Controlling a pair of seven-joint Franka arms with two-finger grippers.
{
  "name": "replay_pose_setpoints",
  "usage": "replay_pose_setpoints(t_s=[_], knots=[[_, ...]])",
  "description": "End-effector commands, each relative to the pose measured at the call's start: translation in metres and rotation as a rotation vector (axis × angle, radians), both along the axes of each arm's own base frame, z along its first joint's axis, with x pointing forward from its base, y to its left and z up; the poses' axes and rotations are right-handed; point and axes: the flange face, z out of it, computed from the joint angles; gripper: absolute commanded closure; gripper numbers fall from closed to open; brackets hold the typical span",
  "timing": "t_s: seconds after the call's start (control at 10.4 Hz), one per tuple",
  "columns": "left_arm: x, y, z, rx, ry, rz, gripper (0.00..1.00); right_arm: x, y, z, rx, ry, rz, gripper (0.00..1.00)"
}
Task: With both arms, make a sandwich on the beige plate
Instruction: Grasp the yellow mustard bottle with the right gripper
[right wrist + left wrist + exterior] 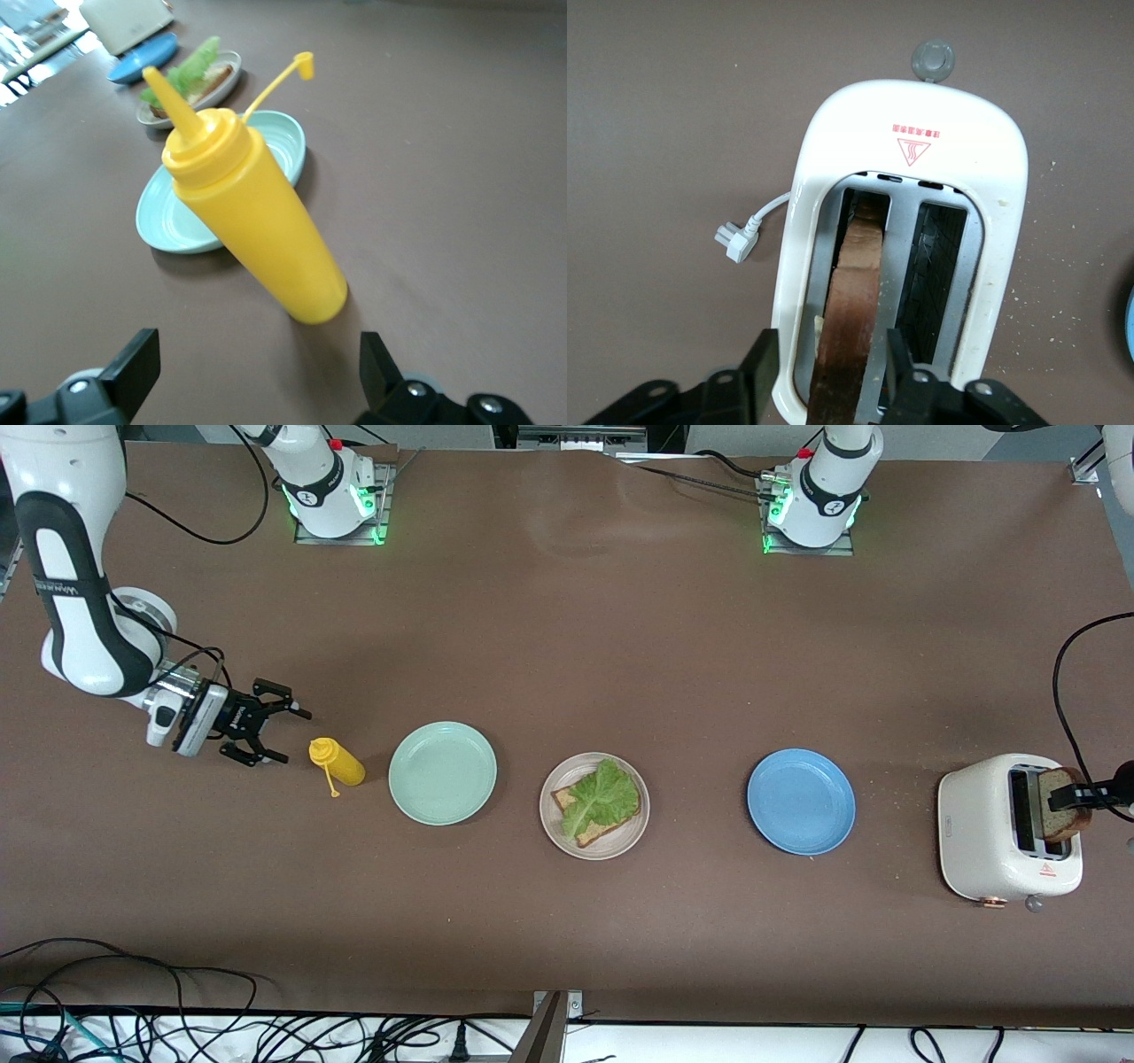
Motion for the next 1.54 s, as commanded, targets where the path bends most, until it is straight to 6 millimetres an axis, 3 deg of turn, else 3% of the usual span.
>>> replay_pose_setpoints(t_s=[0.0, 0.1, 0.19, 0.39, 0.48, 0.67, 0.77, 0.87, 1.16, 1.44], knots=[[0.003, 0.002, 0.003, 0.018, -0.004, -0.019, 0.74, 0.032, 0.019, -0.018, 0.085, -0.140, 0.090, 0.00], [0.003, 0.002, 0.003, 0.016, -0.005, -0.019, 0.87, 0.033, 0.022, -0.030, 0.099, -0.165, 0.100, 0.00], [0.003, 0.002, 0.003, 0.017, -0.006, -0.017, 1.00, 0.039, 0.038, -0.032, 0.125, -0.202, 0.103, 0.00], [0.003, 0.001, 0.003, 0.017, -0.006, -0.023, 1.00, 0.047, 0.048, -0.032, 0.145, -0.217, 0.098, 0.00], [0.003, 0.001, 0.003, 0.018, -0.005, -0.022, 1.00, 0.053, 0.050, -0.033, 0.147, -0.224, 0.105, 0.07], [0.004, 0.001, 0.008, 0.017, -0.015, -0.022, 1.00, 0.054, 0.058, -0.032, 0.161, -0.208, 0.103, 0.68], [0.005, -0.001, 0.012, 0.016, -0.022, -0.023, 1.00, 0.055, 0.058, -0.029, 0.163, -0.196, 0.094, 0.87], [0.009, -0.002, 0.022, 0.021, -0.042, -0.021, 1.00, 0.059, 0.059, -0.025, 0.164, -0.184, 0.092, 0.94], [0.012, -0.011, 0.033, 0.019, -0.061, -0.032, 1.00, 0.072, 0.058, -0.008, 0.156, -0.118, 0.076, 1.00], [0.015, -0.014, 0.053, 0.025, -0.088, -0.040, 1.00, 0.110, 0.072, 0.047, 0.071, 0.012, 0.115, 1.00]])
